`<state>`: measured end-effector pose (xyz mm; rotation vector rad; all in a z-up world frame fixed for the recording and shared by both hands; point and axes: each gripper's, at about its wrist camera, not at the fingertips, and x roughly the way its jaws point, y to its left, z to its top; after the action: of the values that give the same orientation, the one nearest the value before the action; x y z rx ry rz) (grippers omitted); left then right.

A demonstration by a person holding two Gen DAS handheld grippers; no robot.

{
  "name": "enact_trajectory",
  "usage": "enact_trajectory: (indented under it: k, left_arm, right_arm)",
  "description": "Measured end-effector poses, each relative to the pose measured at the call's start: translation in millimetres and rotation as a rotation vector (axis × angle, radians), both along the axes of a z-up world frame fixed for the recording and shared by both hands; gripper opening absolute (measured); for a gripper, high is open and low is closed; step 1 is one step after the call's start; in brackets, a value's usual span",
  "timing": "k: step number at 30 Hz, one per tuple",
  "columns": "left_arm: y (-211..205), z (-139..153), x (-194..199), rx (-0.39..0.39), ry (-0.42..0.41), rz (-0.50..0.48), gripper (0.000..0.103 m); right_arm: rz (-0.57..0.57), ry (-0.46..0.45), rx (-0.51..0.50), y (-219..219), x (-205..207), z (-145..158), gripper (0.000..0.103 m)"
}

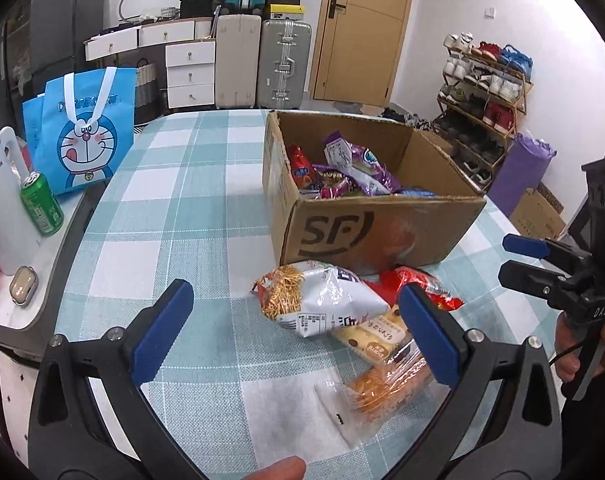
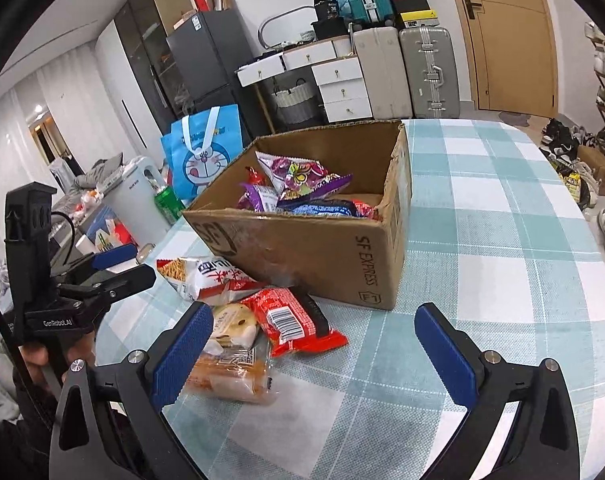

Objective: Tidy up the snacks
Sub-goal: 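Move both grippers back to the bread packs and red wafer pack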

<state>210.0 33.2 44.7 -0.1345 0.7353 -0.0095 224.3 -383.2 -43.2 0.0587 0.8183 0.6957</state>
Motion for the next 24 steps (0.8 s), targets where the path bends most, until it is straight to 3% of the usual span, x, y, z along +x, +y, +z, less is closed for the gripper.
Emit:
enact_trajectory:
  k: [14,24]
  left_arm:
    - [-27,-14,-5,0.039,0.08,-0.158,0.102]
    - [-59,-35,-5,0.073,0.142,-0.308,0.101]
  right_arm:
    - [0.055,0.03,-0.067,12,-1,-14,0.102]
    - [0.053,0.049,-0.053,7,0,-11,0.102]
